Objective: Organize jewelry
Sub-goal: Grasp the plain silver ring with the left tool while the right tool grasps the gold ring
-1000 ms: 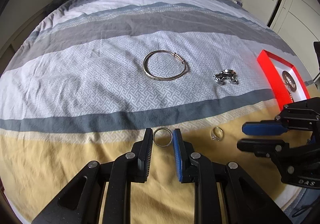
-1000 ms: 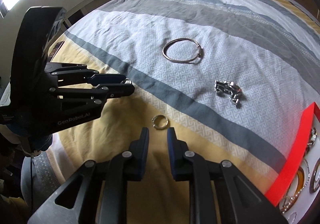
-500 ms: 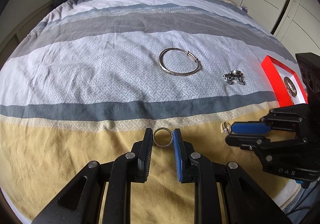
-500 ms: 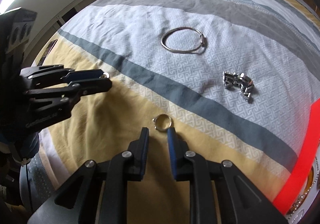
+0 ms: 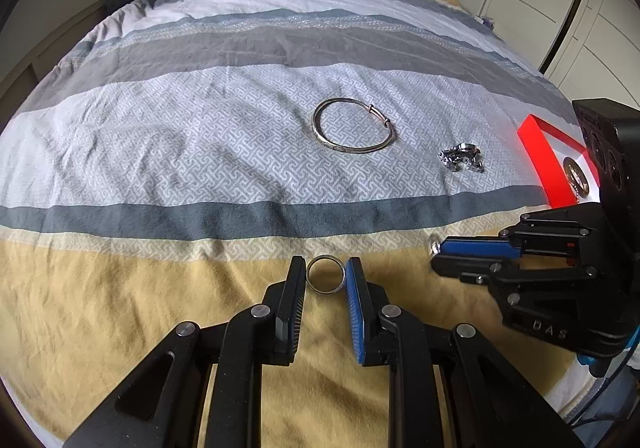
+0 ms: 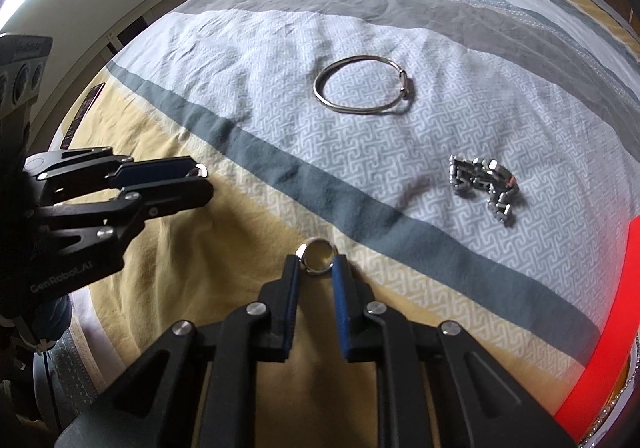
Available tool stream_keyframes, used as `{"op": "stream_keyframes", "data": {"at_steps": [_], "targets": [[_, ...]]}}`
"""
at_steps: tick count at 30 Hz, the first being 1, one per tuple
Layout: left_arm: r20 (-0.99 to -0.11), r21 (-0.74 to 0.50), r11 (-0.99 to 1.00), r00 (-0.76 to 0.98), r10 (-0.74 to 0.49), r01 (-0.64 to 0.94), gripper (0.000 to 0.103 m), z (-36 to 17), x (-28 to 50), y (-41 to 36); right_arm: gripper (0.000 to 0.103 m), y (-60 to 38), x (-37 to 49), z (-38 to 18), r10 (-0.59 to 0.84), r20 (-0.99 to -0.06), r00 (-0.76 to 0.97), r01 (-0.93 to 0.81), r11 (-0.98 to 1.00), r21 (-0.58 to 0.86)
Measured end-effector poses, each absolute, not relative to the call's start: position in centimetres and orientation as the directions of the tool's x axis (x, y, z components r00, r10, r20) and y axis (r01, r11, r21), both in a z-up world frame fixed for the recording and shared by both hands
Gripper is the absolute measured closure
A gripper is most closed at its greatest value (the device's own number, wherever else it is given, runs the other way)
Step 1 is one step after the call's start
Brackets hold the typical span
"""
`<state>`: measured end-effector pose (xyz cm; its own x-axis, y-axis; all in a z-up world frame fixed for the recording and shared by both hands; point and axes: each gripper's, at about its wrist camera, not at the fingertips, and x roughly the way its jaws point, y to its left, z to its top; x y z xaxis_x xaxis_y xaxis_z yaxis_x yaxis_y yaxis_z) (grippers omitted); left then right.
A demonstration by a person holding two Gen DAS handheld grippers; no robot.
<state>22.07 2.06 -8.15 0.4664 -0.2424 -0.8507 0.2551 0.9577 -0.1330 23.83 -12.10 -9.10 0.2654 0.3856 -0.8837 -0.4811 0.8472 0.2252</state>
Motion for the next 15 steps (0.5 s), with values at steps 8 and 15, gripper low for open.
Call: {"op": "stream_keyframes", "data": {"at_steps": [8, 15], "targets": [[-0.842, -0.123, 0.962, 0.488, -0.231, 0.243, 0.083, -6.5, 20.6, 2.4, 0.096, -12.8, 22.7, -7.3, 0.399, -0.868, 0.295, -0.478, 0.849, 0.227], [-0.832, -0.129, 0.962, 0.502, -0.236, 0.24, 0.083, -5.9, 19.8, 2.7, 0.094, -13.2, 22.7, -7.5, 0.394, -0.873, 0.287, -0.448, 0.861, 0.241]]}}
